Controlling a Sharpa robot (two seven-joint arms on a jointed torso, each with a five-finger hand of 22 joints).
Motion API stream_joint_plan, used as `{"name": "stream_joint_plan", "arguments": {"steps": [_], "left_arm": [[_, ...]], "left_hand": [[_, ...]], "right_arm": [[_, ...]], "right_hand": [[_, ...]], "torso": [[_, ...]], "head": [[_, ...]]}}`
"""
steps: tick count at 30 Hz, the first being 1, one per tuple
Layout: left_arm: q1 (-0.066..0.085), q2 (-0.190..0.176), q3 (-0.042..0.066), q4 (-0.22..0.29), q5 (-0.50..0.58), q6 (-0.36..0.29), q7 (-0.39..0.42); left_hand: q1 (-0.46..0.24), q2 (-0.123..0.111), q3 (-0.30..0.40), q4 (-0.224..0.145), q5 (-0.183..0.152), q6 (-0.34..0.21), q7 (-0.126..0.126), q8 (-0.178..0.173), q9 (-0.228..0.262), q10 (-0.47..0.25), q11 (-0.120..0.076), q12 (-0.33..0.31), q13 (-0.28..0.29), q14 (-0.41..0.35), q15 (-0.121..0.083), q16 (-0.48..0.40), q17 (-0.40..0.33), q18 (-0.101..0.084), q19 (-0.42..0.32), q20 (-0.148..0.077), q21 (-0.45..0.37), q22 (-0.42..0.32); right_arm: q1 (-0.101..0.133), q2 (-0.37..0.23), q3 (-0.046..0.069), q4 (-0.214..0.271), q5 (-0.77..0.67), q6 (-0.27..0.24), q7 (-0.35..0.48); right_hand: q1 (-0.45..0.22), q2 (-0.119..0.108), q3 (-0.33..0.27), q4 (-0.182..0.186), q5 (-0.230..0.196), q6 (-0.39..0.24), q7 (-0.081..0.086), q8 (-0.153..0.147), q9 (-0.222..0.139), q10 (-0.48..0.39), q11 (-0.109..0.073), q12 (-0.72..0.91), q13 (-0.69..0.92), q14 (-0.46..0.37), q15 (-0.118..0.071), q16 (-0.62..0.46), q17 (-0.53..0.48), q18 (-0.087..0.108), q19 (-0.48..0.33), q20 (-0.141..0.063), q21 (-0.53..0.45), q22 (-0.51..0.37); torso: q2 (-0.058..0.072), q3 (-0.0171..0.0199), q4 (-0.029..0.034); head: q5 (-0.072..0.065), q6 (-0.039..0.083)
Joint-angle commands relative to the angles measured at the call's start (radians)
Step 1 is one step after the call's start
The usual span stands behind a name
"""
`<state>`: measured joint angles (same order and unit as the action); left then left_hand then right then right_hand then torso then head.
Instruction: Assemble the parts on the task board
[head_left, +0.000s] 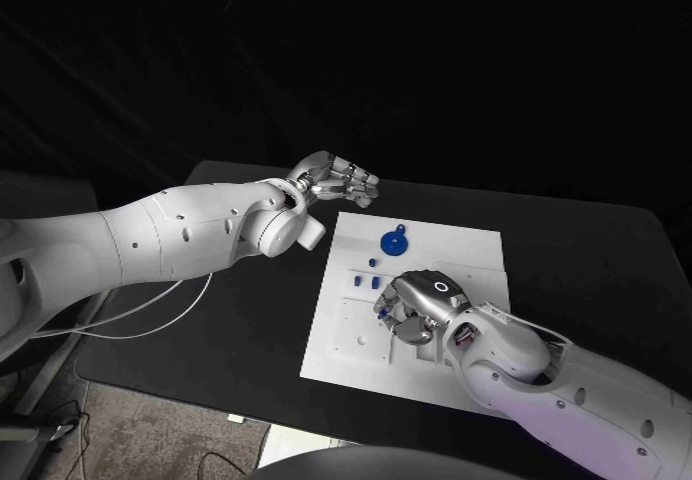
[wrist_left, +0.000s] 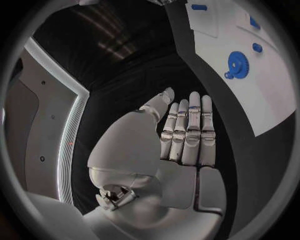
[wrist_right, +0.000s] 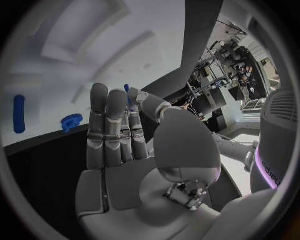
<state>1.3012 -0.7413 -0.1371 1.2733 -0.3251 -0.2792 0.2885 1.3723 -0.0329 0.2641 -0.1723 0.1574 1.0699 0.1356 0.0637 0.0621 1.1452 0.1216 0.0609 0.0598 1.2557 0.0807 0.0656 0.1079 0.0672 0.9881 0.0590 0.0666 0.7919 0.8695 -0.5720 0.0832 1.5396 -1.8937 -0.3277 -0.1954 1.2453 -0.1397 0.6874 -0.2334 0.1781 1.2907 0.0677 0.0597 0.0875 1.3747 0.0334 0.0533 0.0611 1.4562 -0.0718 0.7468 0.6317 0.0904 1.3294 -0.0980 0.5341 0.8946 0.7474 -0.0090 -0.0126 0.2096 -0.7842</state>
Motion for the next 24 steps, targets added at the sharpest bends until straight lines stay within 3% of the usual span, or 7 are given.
{"name": "stream_joint_plan", "arguments": {"steps": [1,11,24], "left_arm": [[0.001,0.001,0.001,0.003,0.007,0.010,0.010],[0.001,-0.001,0.001,0.005,0.007,0.010,0.008],[0.001,-0.001,0.001,0.006,0.007,0.016,0.001]], "left_hand": [[-0.008,-0.001,-0.005,-0.002,0.003,-0.001,0.003,0.000,0.001,-0.003,-0.003,-0.002,-0.001,-0.007,0.001,-0.002,0.000,-0.004,0.002,0.003,0.004,-0.001],[-0.008,-0.002,-0.007,-0.002,0.002,-0.002,0.004,-0.001,0.001,-0.004,-0.003,-0.002,-0.001,-0.011,0.002,-0.003,0.000,-0.004,0.002,0.004,0.004,-0.010],[-0.010,-0.003,-0.010,0.000,0.001,-0.006,0.004,0.000,0.001,-0.008,-0.001,-0.002,-0.001,-0.015,0.004,-0.002,0.000,-0.001,0.005,0.007,0.004,-0.025]], "right_arm": [[-0.005,0.007,-0.002,-0.009,-0.048,-0.002,-0.017],[-0.010,0.016,-0.010,-0.021,-0.057,0.011,-0.035],[-0.011,0.023,-0.012,-0.031,-0.059,0.026,-0.046]], "right_hand": [[-0.004,0.006,0.008,-0.001,-0.005,0.008,0.002,0.004,0.001,0.029,-0.020,0.007,0.001,-0.003,-0.003,0.007,-0.001,0.019,0.006,0.001,-0.007,0.004],[-0.005,0.006,0.009,0.000,-0.006,0.008,0.002,0.004,0.001,0.029,-0.020,0.007,0.001,-0.003,-0.003,0.007,-0.002,0.019,0.008,0.001,-0.010,0.007],[-0.006,0.006,0.011,-0.001,-0.008,0.008,0.002,0.004,0.001,0.030,-0.020,0.007,0.001,-0.003,-0.003,0.009,-0.003,0.019,0.012,0.000,-0.016,0.016]], "torso": [[0.001,-0.0003,-0.0001],[0.000,-0.0005,-0.0003],[0.000,-0.0011,-0.0007]], "head": [[0.001,-0.002],[0.006,-0.012],[0.008,-0.011]]}}
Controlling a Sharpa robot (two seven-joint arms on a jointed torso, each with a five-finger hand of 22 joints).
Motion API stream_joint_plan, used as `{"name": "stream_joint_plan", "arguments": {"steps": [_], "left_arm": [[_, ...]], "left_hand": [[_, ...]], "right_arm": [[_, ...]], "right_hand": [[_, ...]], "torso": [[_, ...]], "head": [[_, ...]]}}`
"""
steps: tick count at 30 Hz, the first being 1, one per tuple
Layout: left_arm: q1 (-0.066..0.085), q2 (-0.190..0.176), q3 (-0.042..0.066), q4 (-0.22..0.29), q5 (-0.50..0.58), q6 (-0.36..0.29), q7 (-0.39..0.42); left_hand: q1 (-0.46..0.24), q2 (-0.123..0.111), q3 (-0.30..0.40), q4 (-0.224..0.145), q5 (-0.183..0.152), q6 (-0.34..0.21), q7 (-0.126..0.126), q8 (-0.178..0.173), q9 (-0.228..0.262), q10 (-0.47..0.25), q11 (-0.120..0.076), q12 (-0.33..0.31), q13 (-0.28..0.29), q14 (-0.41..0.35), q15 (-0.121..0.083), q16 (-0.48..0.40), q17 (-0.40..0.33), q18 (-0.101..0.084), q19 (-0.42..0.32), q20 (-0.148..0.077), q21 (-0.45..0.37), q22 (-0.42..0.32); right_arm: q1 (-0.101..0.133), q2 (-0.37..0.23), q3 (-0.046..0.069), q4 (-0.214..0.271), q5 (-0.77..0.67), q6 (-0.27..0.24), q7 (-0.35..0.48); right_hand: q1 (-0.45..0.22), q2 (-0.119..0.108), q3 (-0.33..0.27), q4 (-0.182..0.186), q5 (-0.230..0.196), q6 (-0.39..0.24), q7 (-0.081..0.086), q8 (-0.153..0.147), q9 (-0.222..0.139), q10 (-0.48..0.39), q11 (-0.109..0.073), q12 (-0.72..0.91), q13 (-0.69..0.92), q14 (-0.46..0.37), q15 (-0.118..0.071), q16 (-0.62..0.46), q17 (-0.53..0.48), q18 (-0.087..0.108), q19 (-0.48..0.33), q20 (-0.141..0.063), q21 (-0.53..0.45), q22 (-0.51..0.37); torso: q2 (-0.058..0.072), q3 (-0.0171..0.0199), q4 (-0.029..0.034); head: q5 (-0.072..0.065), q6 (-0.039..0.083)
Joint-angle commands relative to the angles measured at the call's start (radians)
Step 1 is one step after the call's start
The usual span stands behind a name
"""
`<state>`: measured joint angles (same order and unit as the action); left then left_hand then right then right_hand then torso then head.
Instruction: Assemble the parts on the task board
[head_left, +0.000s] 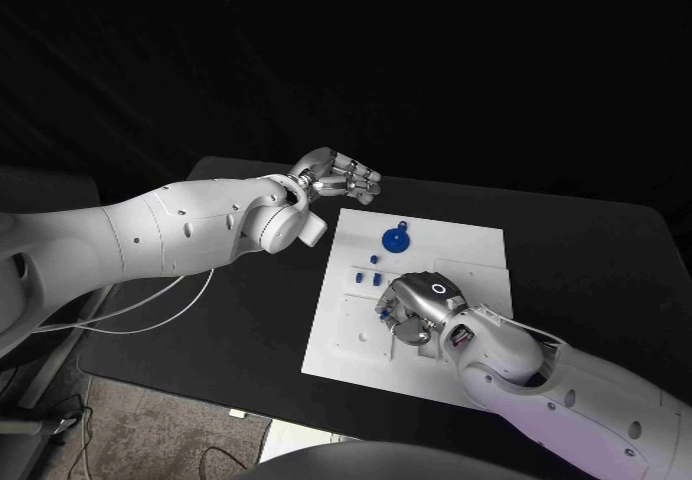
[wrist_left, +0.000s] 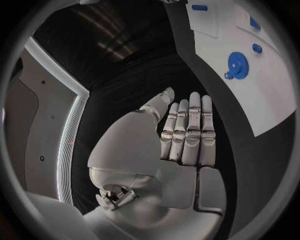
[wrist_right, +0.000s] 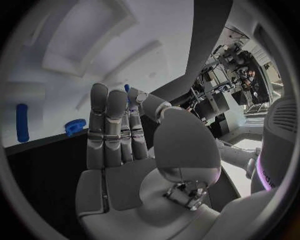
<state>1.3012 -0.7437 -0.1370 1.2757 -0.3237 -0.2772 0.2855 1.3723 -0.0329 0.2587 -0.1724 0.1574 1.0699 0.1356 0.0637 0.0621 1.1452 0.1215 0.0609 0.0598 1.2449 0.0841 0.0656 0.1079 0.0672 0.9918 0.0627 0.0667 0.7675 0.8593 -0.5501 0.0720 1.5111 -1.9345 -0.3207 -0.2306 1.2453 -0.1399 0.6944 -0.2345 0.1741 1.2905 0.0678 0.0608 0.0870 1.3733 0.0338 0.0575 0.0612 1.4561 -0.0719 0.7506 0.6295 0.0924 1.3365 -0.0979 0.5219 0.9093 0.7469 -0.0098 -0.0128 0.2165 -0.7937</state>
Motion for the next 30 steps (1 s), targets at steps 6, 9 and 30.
{"name": "stream_joint_plan", "arguments": {"steps": [6,9,30], "left_arm": [[0.001,0.001,0.001,0.003,0.005,0.015,0.004],[0.001,0.001,0.001,0.003,0.005,0.016,0.004],[0.001,0.000,0.001,0.005,0.005,0.015,0.005]], "left_hand": [[-0.010,-0.003,-0.004,0.000,0.001,-0.006,0.004,0.000,0.001,-0.008,-0.001,-0.002,-0.001,-0.004,0.001,-0.002,-0.001,-0.001,0.001,0.003,0.004,-0.001],[-0.010,-0.003,-0.004,0.000,0.001,-0.006,0.004,0.000,0.001,-0.008,-0.001,-0.002,-0.001,-0.004,0.001,-0.002,-0.001,-0.001,0.001,0.003,0.004,-0.001],[-0.008,-0.002,-0.006,0.000,0.001,-0.006,0.005,-0.001,0.001,-0.008,-0.001,-0.002,-0.001,-0.004,0.001,-0.002,0.000,-0.001,0.003,0.003,0.005,-0.010]], "right_arm": [[-0.001,0.004,-0.003,-0.008,-0.019,0.023,-0.012],[-0.001,0.004,-0.005,-0.010,-0.019,0.026,-0.012],[-0.001,0.011,-0.024,-0.030,-0.020,0.035,-0.018]], "right_hand": [[-0.006,0.007,0.004,0.000,-0.004,0.008,0.002,0.003,0.002,0.031,-0.020,0.003,0.001,-0.003,-0.003,0.005,-0.001,0.017,0.005,0.000,-0.004,0.001],[-0.006,0.007,0.004,0.000,-0.005,0.008,0.002,0.003,0.002,0.031,-0.020,0.003,0.001,-0.003,-0.003,0.006,-0.001,0.017,0.007,0.000,-0.007,0.005],[-0.007,0.007,0.004,-0.001,-0.005,0.008,0.002,0.003,0.002,0.031,-0.020,0.003,0.001,-0.003,-0.003,0.006,-0.002,0.017,0.007,0.000,-0.010,0.009]], "torso": [[0.000,0.0008,-0.0006],[0.000,0.0015,-0.0001],[0.001,0.0007,-0.0001]], "head": [[0.006,-0.006],[0.008,-0.008],[0.010,-0.016]]}}
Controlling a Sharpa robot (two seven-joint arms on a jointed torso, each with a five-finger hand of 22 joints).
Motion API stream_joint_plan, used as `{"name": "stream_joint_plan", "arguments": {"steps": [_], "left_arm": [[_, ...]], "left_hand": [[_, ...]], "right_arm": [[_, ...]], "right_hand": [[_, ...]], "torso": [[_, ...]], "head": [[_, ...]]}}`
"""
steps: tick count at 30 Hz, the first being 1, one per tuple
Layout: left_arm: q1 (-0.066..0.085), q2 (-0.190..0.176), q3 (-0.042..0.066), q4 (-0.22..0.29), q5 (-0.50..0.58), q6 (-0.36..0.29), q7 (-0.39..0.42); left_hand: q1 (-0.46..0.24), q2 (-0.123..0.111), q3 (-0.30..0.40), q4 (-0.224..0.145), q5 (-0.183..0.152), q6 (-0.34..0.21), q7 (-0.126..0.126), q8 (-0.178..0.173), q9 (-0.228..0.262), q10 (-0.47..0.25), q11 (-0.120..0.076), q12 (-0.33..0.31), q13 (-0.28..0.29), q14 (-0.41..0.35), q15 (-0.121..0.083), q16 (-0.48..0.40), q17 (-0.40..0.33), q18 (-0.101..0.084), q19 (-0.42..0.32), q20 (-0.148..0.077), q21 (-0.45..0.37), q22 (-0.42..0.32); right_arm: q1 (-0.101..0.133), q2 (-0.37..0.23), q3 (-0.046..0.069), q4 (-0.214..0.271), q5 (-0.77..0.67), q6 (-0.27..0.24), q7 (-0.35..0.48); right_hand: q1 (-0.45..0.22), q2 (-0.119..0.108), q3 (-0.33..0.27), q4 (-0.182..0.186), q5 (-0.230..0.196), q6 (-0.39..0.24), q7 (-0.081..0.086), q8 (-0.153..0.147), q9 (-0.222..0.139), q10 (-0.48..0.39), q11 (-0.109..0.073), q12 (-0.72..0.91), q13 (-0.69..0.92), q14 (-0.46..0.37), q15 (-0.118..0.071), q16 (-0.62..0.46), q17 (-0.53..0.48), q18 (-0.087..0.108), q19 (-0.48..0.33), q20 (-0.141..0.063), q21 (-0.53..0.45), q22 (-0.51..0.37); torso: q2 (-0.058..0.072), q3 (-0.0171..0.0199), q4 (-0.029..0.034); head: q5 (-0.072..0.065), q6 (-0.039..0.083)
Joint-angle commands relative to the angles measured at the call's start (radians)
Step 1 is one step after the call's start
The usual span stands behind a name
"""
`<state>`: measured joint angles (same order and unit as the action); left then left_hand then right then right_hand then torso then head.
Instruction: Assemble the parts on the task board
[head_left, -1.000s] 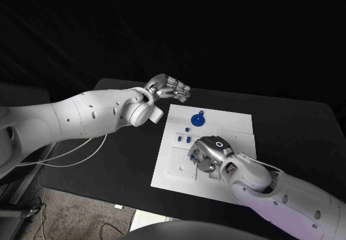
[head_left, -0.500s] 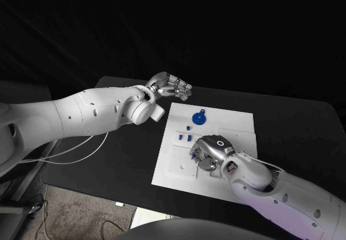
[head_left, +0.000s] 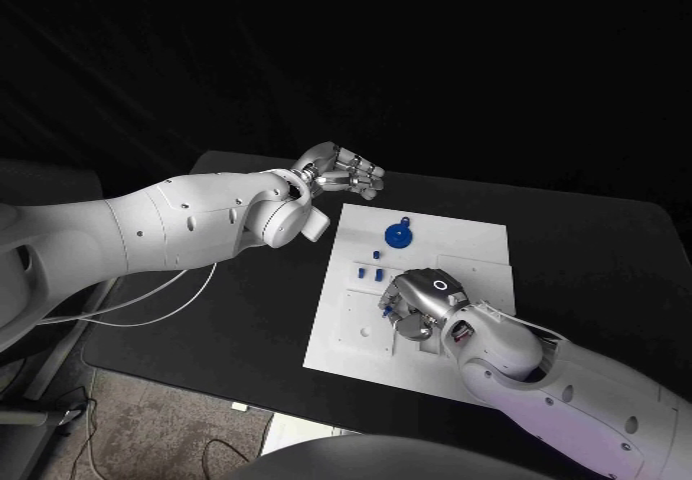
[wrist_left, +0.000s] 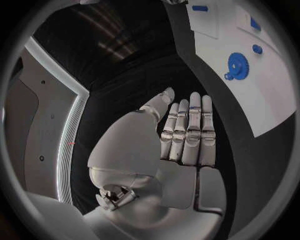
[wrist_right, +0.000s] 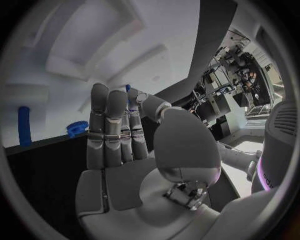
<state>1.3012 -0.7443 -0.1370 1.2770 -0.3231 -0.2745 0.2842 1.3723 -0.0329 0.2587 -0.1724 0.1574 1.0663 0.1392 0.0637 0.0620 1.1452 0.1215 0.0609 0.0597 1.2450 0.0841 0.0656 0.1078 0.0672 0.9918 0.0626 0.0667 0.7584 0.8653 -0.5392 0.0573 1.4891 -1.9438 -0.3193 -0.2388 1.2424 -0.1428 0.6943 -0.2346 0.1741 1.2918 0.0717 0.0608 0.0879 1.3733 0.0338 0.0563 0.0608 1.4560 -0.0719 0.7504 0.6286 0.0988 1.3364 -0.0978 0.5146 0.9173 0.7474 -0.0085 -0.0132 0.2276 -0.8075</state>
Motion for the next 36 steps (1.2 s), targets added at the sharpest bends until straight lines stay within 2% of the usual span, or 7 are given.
{"name": "stream_joint_plan", "arguments": {"steps": [1,11,36], "left_arm": [[0.001,0.001,0.001,0.003,0.005,0.013,0.006],[0.001,-0.001,0.001,0.004,0.005,0.016,0.004],[0.001,-0.003,0.001,0.004,0.005,0.022,0.000]], "left_hand": [[-0.008,-0.002,-0.006,0.000,0.001,-0.003,0.001,-0.001,0.001,-0.008,-0.001,-0.002,-0.001,-0.004,0.001,-0.002,0.000,-0.002,0.003,0.003,0.005,-0.001],[-0.007,-0.002,-0.007,-0.001,0.001,-0.002,0.001,0.000,0.001,-0.008,-0.001,-0.002,-0.001,-0.005,0.001,-0.002,0.000,-0.002,0.003,0.003,0.006,-0.006],[-0.007,-0.002,-0.007,-0.001,0.001,-0.002,0.001,0.000,0.001,-0.008,-0.001,-0.002,-0.001,-0.005,0.001,-0.002,0.000,-0.002,0.003,0.003,0.006,-0.006]], "right_arm": [[-0.007,0.001,-0.010,-0.009,-0.011,0.034,-0.010],[-0.007,-0.002,-0.021,-0.008,-0.010,0.037,-0.011],[-0.007,0.005,-0.025,-0.017,-0.013,0.035,-0.027]], "right_hand": [[-0.004,0.010,0.004,-0.001,-0.005,0.007,-0.002,0.003,0.001,0.031,-0.020,0.004,0.001,-0.003,-0.003,0.006,-0.001,0.011,0.008,0.000,-0.002,0.001],[-0.006,0.012,0.004,-0.003,-0.005,0.007,-0.002,0.003,0.002,0.032,-0.021,0.004,0.001,-0.003,-0.003,0.008,-0.004,0.010,0.015,0.000,-0.021,0.019],[-0.007,0.013,0.006,-0.004,-0.008,0.004,-0.002,0.003,0.003,0.030,-0.020,0.004,0.001,-0.004,-0.003,0.009,-0.005,0.010,0.018,0.000,-0.034,0.032]], "torso": [[0.000,-0.0006,0.0001],[-0.001,-0.0004,-0.0008],[0.000,-0.0009,0.0004]], "head": [[-0.001,-0.002],[0.001,-0.006],[-0.003,-0.006]]}}
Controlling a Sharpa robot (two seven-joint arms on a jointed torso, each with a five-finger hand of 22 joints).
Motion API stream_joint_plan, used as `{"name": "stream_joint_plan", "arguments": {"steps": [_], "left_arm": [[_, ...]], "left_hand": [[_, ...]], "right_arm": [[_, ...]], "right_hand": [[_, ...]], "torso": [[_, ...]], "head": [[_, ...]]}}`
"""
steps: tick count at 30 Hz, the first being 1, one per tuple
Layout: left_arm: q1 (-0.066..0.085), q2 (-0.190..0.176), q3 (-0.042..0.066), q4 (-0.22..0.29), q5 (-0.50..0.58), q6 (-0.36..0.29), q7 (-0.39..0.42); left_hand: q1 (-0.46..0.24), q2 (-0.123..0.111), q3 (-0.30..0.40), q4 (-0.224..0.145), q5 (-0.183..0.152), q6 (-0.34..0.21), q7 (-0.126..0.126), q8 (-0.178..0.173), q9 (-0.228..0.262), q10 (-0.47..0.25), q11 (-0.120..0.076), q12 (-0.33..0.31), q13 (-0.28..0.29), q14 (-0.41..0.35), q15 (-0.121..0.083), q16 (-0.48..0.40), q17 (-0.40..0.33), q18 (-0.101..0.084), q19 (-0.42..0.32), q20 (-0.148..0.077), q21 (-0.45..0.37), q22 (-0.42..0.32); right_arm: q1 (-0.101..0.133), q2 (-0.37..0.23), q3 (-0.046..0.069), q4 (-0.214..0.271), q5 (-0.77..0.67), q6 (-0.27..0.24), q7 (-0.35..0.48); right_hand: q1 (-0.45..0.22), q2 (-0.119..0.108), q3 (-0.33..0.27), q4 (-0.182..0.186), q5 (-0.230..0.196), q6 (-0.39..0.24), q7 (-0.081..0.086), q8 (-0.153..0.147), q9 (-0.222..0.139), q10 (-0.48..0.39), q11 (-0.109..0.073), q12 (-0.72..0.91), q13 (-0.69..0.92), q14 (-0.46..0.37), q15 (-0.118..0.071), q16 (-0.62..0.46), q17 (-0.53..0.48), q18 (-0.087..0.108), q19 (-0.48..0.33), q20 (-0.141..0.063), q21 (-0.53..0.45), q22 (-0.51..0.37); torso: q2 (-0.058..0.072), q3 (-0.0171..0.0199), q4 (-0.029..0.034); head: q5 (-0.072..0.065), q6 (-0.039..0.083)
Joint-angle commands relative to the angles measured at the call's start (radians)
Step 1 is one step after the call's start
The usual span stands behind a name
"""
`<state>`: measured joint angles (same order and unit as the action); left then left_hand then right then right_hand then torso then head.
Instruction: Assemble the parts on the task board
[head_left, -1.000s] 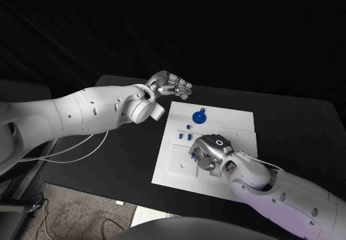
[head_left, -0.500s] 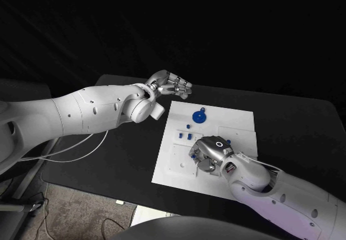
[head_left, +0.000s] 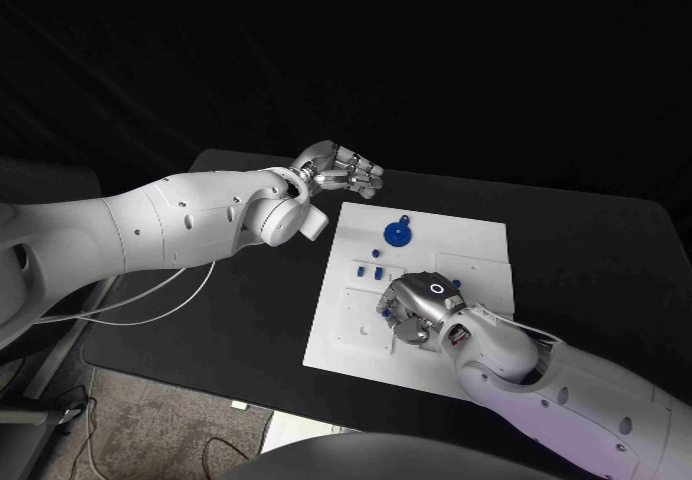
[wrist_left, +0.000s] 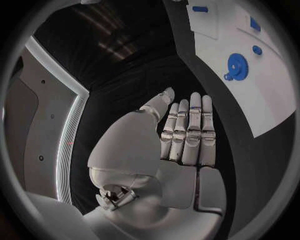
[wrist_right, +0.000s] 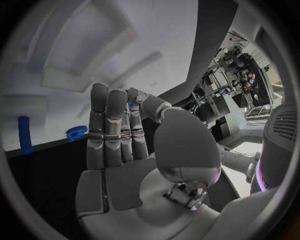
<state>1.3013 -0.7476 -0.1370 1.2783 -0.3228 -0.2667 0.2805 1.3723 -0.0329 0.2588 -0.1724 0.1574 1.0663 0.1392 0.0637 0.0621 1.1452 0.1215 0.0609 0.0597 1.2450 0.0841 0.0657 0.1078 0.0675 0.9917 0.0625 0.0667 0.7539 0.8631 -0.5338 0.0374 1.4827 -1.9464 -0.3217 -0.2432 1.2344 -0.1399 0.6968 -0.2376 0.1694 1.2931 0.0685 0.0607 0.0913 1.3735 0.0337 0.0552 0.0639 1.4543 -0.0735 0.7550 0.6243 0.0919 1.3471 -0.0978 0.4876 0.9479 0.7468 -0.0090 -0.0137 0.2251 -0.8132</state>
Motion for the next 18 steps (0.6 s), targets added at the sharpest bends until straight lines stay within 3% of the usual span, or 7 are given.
{"name": "stream_joint_plan", "arguments": {"steps": [1,8,18], "left_arm": [[0.001,0.000,0.001,0.003,0.005,0.014,0.004],[0.001,0.000,0.001,0.004,0.005,0.016,0.002],[0.001,-0.002,0.001,0.004,0.005,0.021,-0.001]], "left_hand": [[-0.007,-0.002,-0.007,-0.001,0.001,-0.002,0.001,0.000,0.001,-0.008,-0.001,-0.002,-0.001,-0.005,0.001,-0.002,0.000,-0.002,0.003,0.003,0.006,-0.001],[-0.007,-0.002,-0.010,-0.001,0.000,-0.003,0.001,-0.001,0.001,-0.009,-0.001,-0.002,-0.001,-0.006,0.001,-0.002,0.000,-0.002,0.003,0.004,0.006,-0.007],[-0.008,-0.001,-0.011,0.000,-0.003,-0.004,0.001,-0.001,0.001,-0.011,0.000,-0.002,-0.001,-0.006,0.002,-0.002,0.000,-0.003,0.003,0.004,0.006,-0.009]], "right_arm": [[-0.005,0.000,-0.005,-0.012,-0.010,0.037,-0.023],[-0.005,0.007,-0.006,-0.020,0.011,0.030,-0.019],[-0.005,0.004,-0.007,-0.024,0.043,0.005,-0.010]], "right_hand": [[0.001,0.011,0.004,0.000,-0.009,-0.001,0.003,0.003,-0.001,0.025,-0.018,0.005,-0.002,-0.003,0.000,0.001,-0.004,0.017,0.008,0.001,-0.010,0.003],[-0.007,0.005,-0.012,0.018,-0.016,-0.060,0.021,0.001,-0.019,-0.047,0.001,0.004,-0.004,0.000,0.011,-0.009,-0.019,0.017,0.009,0.010,-0.023,0.003],[-0.008,-0.043,-0.018,0.035,-0.004,-0.136,0.042,0.002,-0.025,-0.155,0.034,0.004,-0.006,-0.006,0.031,-0.004,-0.030,0.035,0.014,0.032,-0.043,0.002]], "torso": [[0.000,-0.0004,0.0007],[0.000,-0.0008,0.0000],[0.000,-0.0001,-0.0004]], "head": [[-0.001,0.000],[-0.001,-0.002],[0.000,-0.003]]}}
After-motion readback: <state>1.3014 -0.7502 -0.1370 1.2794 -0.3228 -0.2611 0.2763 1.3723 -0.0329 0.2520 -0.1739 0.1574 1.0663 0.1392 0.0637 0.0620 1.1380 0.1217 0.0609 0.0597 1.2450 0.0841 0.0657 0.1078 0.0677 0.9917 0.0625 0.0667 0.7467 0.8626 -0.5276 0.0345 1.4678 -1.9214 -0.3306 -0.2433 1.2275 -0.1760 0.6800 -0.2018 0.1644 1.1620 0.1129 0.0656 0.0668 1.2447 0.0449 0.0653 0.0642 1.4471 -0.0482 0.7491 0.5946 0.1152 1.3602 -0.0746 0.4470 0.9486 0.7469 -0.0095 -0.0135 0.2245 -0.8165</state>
